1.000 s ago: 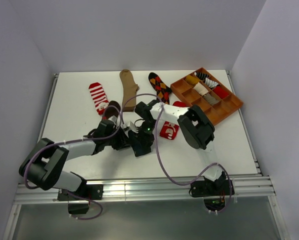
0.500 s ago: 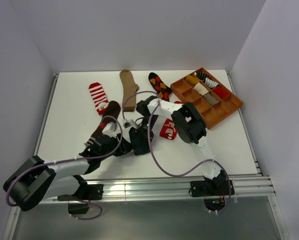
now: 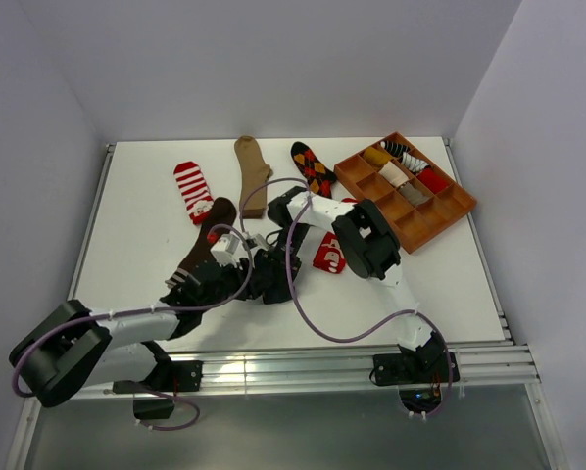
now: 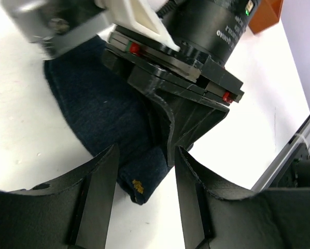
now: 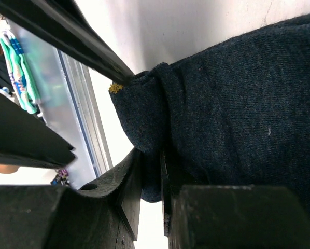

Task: Roll the socks
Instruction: Roll the sock at the center of the board.

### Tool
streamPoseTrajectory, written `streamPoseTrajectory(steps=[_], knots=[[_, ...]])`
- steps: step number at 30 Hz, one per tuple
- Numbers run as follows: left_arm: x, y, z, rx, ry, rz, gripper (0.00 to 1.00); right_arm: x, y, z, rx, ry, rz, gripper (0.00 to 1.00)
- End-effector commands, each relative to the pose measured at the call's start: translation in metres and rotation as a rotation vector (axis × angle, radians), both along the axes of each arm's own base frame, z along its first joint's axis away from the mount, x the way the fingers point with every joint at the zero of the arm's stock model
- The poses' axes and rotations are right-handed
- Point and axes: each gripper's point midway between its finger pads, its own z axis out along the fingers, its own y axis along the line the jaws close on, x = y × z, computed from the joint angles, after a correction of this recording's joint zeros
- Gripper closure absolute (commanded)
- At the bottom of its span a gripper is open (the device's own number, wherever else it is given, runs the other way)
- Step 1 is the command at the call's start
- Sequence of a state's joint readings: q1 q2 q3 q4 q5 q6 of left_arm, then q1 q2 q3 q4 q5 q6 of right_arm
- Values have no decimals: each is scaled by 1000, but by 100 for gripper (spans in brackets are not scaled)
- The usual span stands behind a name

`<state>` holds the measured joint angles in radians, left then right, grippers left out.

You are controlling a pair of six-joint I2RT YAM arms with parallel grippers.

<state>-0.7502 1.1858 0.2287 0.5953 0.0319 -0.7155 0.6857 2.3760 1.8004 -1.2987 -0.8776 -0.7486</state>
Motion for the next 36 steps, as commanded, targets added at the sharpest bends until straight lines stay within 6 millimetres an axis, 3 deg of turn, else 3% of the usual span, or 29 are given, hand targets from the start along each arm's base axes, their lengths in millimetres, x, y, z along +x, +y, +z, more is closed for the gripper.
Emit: streamPoseTrajectory(steps=[1,11,24,36], knots=[[5,-23,27,-49,-104,-88,47,9,-6,-14,-23,-14,8,79],[-2,-44,-5,-39,-35,-166,48,11,-8,-13,-22,23,-14,79],[-15,-38,-31,-16,42,-169,63,18,-4,-13,-18,33,-55,78],[-27,-32,-43,-20,95,-184,61,22,-5,-17,-37,23,-72,78]])
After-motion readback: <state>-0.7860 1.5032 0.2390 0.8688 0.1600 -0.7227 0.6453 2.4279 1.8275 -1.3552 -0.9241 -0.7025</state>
